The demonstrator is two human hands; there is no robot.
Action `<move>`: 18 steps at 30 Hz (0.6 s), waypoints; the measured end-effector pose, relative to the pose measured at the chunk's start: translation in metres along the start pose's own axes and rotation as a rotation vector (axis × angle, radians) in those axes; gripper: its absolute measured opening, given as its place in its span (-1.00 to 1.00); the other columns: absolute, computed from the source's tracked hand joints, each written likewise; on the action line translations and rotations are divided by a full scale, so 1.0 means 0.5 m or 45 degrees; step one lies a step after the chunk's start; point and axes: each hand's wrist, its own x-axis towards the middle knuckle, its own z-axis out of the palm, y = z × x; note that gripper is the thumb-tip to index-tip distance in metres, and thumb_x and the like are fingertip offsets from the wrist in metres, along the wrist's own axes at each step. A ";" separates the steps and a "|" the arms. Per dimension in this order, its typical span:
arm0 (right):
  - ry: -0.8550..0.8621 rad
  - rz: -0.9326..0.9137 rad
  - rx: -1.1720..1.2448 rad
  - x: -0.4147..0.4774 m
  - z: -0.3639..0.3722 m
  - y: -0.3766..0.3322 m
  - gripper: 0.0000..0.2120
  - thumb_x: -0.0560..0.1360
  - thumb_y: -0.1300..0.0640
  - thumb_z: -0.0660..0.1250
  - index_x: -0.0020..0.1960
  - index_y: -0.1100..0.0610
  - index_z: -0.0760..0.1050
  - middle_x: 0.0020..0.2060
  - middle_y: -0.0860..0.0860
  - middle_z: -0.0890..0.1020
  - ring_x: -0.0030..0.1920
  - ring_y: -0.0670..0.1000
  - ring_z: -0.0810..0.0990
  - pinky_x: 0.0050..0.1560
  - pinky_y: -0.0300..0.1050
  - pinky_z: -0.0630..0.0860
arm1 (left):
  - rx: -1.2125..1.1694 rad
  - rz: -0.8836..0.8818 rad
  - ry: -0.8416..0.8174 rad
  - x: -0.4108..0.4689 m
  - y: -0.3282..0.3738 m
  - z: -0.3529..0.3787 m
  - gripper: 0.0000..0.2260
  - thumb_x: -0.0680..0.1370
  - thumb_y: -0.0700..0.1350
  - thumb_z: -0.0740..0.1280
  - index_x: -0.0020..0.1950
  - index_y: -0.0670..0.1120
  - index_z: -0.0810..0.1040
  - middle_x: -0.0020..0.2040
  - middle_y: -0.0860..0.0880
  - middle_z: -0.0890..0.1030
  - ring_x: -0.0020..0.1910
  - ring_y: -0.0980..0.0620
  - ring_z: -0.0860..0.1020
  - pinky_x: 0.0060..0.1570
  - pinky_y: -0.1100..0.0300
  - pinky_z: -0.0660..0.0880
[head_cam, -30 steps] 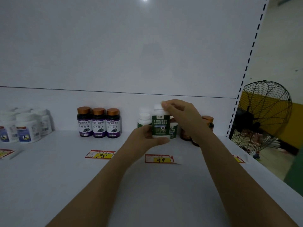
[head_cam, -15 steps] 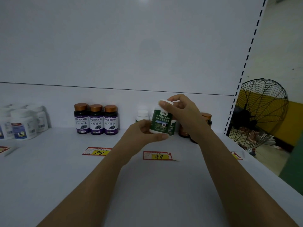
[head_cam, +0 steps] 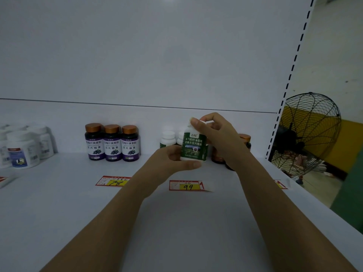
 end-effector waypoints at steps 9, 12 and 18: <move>-0.202 0.054 0.472 -0.004 -0.002 -0.008 -0.81 0.58 0.09 0.23 0.14 0.13 0.50 0.01 0.08 0.61 -0.01 0.02 0.61 0.03 -0.10 0.58 | -0.110 -0.017 -0.006 0.003 0.003 -0.004 -0.57 0.30 -0.08 0.49 0.16 -0.04 0.53 0.04 0.02 0.67 0.03 0.08 0.63 0.03 0.25 0.55; -0.189 0.023 0.242 -0.003 0.007 -0.006 -0.75 0.53 -0.06 0.28 0.12 0.05 0.51 0.03 0.08 0.60 0.04 0.03 0.62 0.08 -0.05 0.59 | -0.008 0.027 0.152 0.006 -0.002 -0.004 -0.61 0.36 -0.14 0.51 0.12 -0.01 0.47 -0.02 0.10 0.64 -0.09 0.19 0.62 -0.16 0.39 0.54; -0.142 0.042 0.205 -0.001 0.004 0.006 -0.73 0.49 -0.02 0.35 0.16 0.01 0.53 0.03 0.09 0.62 0.04 0.05 0.64 0.09 -0.03 0.60 | -0.108 -0.002 0.080 0.006 -0.006 -0.001 -0.69 0.38 -0.23 0.47 -0.03 0.06 0.46 -0.09 0.11 0.66 -0.10 0.15 0.64 -0.12 0.33 0.57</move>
